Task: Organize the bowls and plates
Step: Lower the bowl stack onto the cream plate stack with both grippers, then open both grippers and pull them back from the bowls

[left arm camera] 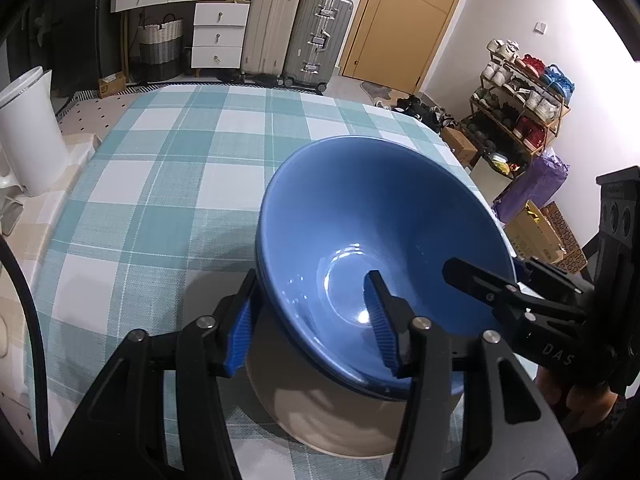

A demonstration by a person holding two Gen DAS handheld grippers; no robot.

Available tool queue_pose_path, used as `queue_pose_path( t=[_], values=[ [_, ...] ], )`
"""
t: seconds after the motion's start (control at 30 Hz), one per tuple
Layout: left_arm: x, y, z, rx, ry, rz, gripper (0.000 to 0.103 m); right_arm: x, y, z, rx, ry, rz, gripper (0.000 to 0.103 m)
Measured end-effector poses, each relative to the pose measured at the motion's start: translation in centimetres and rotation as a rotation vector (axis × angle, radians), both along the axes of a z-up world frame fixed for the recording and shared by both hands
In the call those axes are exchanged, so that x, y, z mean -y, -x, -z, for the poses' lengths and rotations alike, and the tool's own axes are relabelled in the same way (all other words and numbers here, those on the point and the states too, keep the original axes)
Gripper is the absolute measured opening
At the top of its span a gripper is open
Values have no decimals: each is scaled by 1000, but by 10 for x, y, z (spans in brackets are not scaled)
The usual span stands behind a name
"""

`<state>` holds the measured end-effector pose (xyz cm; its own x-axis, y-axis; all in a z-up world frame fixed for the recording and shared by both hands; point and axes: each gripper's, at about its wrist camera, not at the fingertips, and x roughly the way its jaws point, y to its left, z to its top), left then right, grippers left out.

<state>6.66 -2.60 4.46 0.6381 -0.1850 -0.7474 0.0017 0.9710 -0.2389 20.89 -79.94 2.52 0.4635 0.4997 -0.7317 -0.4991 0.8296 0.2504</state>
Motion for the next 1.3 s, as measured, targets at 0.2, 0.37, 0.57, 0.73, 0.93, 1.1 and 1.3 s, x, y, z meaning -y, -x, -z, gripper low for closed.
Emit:
queue_pose_path(
  t=[0.2, 0.37, 0.57, 0.73, 0.93, 1.1, 1.3],
  values=[
    [-4, 7, -11, 59, -59, -13, 82, 5, 1, -2, 26, 29, 15, 72],
    [-8, 18, -21, 145, -111, -19, 102, 10, 11, -8, 90, 12, -16, 96],
    [-14, 38, -30, 254, -123, 13, 102, 17, 25, -11, 164, -11, -34, 102],
    [-22, 55, -31, 306, -143, 1, 102, 31, 31, -12, 210, -62, -40, 102],
    [-39, 71, -27, 336, -123, -10, 102, 44, 40, -14, 253, -105, -59, 102],
    [-49, 81, -21, 366, -96, -23, 102, 51, 51, -12, 287, -133, -70, 102],
    [-48, 89, -13, 401, -126, -14, 102, 57, 67, -6, 338, -147, -92, 102]
  ],
)
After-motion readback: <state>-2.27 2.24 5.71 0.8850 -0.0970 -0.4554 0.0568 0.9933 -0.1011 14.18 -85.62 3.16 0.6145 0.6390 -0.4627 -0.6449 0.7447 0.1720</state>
